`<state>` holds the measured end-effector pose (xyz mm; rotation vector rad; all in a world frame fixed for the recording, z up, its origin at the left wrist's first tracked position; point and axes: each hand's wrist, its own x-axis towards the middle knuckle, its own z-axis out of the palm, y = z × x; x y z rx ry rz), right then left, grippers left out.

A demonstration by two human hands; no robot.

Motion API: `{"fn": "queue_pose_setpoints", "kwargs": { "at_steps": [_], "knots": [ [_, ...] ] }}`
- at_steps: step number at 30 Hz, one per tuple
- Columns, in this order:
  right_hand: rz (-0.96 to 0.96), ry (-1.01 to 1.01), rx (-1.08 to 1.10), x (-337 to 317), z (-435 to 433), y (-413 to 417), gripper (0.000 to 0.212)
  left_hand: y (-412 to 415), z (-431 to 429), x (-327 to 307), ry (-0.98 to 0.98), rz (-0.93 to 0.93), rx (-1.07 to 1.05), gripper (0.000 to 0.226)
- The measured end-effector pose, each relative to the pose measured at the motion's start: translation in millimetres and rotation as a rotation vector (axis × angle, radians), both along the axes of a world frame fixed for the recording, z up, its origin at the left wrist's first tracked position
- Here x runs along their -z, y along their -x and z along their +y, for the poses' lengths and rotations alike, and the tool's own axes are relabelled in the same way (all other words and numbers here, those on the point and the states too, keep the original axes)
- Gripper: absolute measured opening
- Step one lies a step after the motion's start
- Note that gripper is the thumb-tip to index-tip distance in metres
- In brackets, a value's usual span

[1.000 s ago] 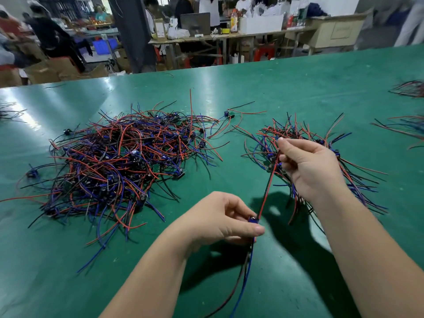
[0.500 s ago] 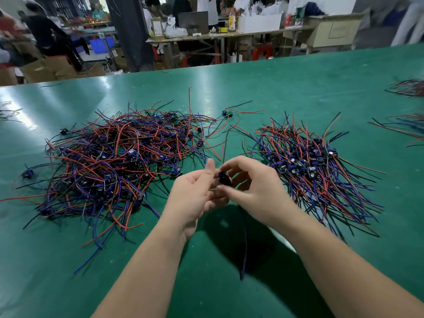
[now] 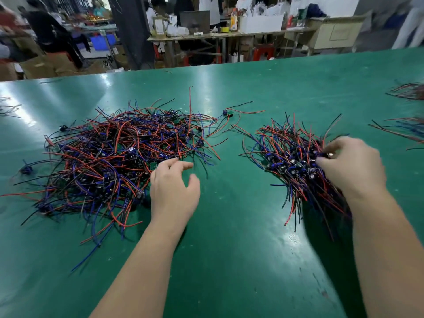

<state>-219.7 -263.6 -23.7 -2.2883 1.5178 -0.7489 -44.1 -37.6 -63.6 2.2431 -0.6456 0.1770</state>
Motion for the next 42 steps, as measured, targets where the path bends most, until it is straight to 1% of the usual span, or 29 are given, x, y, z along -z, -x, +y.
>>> {"fn": "queue_pose_setpoints", "kwargs": {
  "at_steps": [1,2,4,6,9,12,14,16,18,20,21,22,24,25,26,27,30,33,35,37,39,40,42],
  "knots": [
    [0.105,-0.078,0.012,1.1,-1.1,1.3,0.013,-2.0,0.8,3.0,-0.091,-0.005,-0.022,0.028],
    [0.170,-0.128,0.022,1.8,-0.6,1.7,0.012,-3.0,1.4,6.1,-0.184,0.009,-0.039,0.030],
    [0.201,-0.129,0.044,1.1,1.6,0.5,0.014,-3.1,1.5,11.9,-0.344,0.046,-0.044,0.032],
    [0.183,-0.051,0.033,-0.6,6.0,-3.2,0.015,-4.1,1.6,15.6,-0.402,0.056,-0.046,0.032],
    [0.088,0.088,-0.030,-1.2,15.3,-11.8,0.019,-6.4,1.7,16.9,-0.449,0.000,-0.058,0.039],
    [0.021,0.140,-0.141,1.2,31.4,-23.1,0.019,-7.8,1.0,18.7,-0.479,-0.013,-0.076,0.047],
    [-0.003,0.150,-0.217,4.7,42.1,-29.9,0.016,-8.1,0.6,17.8,-0.417,0.023,-0.079,0.045],
    [-0.054,0.168,-0.299,8.4,49.5,-34.7,0.014,-7.3,-0.4,14.7,-0.294,0.050,-0.075,0.040],
    [-0.164,0.150,-0.378,10.5,55.9,-37.9,0.013,-2.5,-2.0,10.3,-0.120,0.021,-0.041,0.033],
    [-0.307,0.031,-0.450,11.5,61.9,-41.3,0.013,8.2,-4.2,3.5,0.080,-0.066,0.054,0.028],
    [-0.379,-0.085,-0.485,11.3,65.4,-43.3,0.013,15.0,-5.6,-0.4,0.164,-0.115,0.120,0.026],
    [-0.471,-0.258,-0.528,10.5,69.9,-45.6,0.012,22.3,-7.2,-3.8,0.220,-0.162,0.195,0.026],
    [-0.673,-0.711,-0.615,9.0,80.3,-50.2,0.010,36.2,-10.3,-7.1,0.258,-0.232,0.365,0.025],
    [-0.754,-0.893,-0.640,9.0,83.8,-51.8,0.017,42.2,-11.9,-7.3,0.260,-0.250,0.444,0.023],
    [-0.808,-1.004,-0.657,9.6,85.5,-53.0,0.024,47.0,-13.2,-6.9,0.262,-0.263,0.508,0.021],
    [-0.851,-1.050,-0.670,10.5,85.8,-53.1,0.028,50.8,-14.2,-6.4,0.267,-0.270,0.553,0.019],
    [-0.936,-1.112,-0.689,10.1,83.3,-52.0,0.022,56.2,-15.3,-7.2,0.323,-0.230,0.581,0.019],
    [-0.994,-1.156,-0.696,10.0,80.7,-52.0,0.013,55.1,-16.0,-8.8,0.381,-0.241,0.514,0.025],
    [-1.015,-1.156,-0.713,9.8,81.3,-52.6,0.012,55.3,-16.0,-9.7,0.382,-0.242,0.472,0.029],
    [-0.977,-1.113,-0.709,9.7,80.4,-51.5,0.015,55.8,-15.1,-9.9,0.358,-0.228,0.463,0.032],
    [-0.877,-1.058,-0.710,7.8,78.5,-49.3,0.019,55.6,-13.5,-10.1,0.335,-0.198,0.476,0.036],
    [-0.837,-1.044,-0.716,6.8,78.2,-48.7,0.024,55.1,-12.7,-10.5,0.336,-0.179,0.491,0.038],
    [-0.828,-1.041,-0.735,6.4,78.4,-48.6,0.034,54.2,-11.6,-11.4,0.353,-0.135,0.541,0.042]
  ]
}}
